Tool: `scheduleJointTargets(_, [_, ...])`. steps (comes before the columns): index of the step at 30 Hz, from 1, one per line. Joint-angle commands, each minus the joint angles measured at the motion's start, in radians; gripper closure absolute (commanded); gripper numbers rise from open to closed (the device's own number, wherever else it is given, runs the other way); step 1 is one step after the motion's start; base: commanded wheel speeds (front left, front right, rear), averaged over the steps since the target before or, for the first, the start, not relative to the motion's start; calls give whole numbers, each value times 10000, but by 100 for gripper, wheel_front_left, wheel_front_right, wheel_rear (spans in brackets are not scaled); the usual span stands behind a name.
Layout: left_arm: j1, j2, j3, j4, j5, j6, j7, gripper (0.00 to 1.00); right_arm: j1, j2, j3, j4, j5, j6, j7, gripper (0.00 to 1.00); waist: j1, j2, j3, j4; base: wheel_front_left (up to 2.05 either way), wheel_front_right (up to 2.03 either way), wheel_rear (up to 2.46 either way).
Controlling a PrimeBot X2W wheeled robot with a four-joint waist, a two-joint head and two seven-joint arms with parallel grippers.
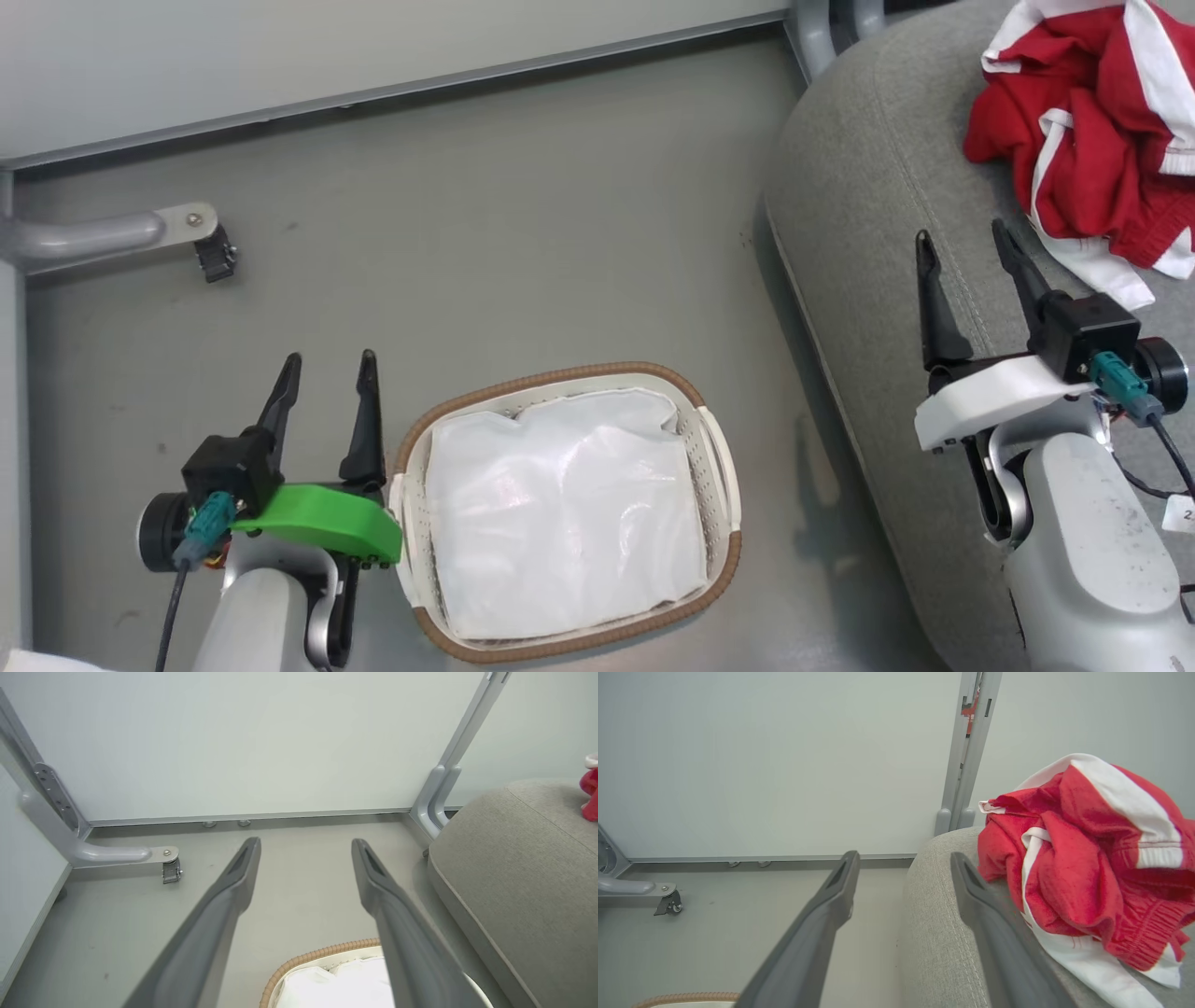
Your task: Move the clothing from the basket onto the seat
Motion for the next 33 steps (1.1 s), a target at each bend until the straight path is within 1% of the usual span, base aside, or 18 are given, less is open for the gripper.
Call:
scheduleJointTargets(1, [244,-32,223,-3,138,-12,-5,0,287,6,0,11,101,-14,-2,0,1,0,-438,439,0,0,0])
scheduleJointTargets(4, [564,-77,688,-55,364,-6,-5,0,605,102,16,84,116,-14,-2,0,1,0,-690,653,0,0,0])
scheduleJointTargets(9, [1044,-103,1075,-118,523,-15,-5,0,1154,228,-76,202,143,-14,-2,0,1,0,-1016,872,0,0,0])
scheduleJointTargets(22, [2150,-102,1374,-334,140,21,-5,0,2372,352,13,426,170,-13,-2,0,1,0,-2025,946,0,0,0])
scheduleJointTargets(30, [2431,-103,1217,-292,-271,10,-5,0,2714,372,101,569,221,-15,-2,0,1,0,-2211,993,0,0,0])
scheduleJointTargets(31, [2276,-115,1214,-297,-220,4,2,100,2560,397,96,553,168,0,0,100,1,0,-2209,988,0,0,0])
scheduleJointTargets(33, [2278,-144,1206,-156,-240,4,15,100,2601,441,81,708,188,0,17,100,1,0,-2216,992,0,0,0])
